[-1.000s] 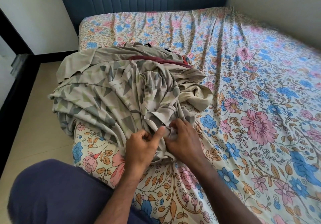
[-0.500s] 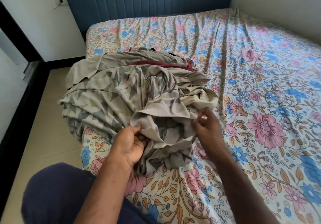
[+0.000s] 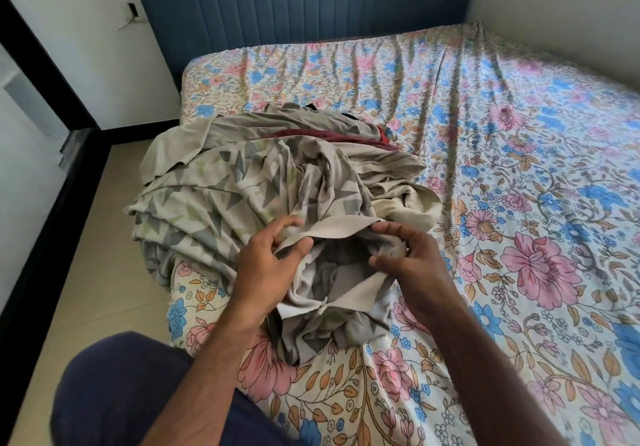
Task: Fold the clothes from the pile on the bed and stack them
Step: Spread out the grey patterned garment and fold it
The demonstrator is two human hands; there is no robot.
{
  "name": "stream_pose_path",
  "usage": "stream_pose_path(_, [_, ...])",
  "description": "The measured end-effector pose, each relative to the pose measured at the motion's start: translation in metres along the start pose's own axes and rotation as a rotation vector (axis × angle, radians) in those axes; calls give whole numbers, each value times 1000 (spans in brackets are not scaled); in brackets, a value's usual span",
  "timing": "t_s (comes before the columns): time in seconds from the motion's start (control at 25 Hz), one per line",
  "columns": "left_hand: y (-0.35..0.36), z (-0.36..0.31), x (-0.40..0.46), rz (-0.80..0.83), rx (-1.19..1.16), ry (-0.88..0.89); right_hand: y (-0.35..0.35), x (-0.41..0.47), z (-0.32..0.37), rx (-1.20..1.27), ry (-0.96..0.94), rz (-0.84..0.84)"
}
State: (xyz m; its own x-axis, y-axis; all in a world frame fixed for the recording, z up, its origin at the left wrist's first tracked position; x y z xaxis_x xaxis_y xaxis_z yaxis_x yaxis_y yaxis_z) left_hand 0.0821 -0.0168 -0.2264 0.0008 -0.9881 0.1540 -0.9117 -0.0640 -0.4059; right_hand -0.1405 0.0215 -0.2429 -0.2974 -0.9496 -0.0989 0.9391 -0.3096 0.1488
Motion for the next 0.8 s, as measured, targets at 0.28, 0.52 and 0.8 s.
stream_pose_path(0.28, [-1, 0, 17, -14, -870, -699, -5, 2, -1, -75, -6, -65])
stream_pose_path(0.52, [-8, 1, 10, 238, -689, -658, -5, 7, 6, -34, 174, -86])
stream_pose_path(0.8, [-13, 2, 14, 215, -609, -548, -11, 9, 16, 188, 198, 119])
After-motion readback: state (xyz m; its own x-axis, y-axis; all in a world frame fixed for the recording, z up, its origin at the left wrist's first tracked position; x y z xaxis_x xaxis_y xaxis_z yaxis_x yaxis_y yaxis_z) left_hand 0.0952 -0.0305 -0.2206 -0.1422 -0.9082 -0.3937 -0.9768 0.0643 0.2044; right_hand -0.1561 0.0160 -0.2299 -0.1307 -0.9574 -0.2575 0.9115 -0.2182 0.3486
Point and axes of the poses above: each hand's wrist, its own x-axis towards the middle knuckle, its own y-axis out of the palm, z = x × y, the point moved 1 cm from there along x, towards the middle knuckle, and after that the axes turned 5 degrees about -z, right-handed, at the moved point
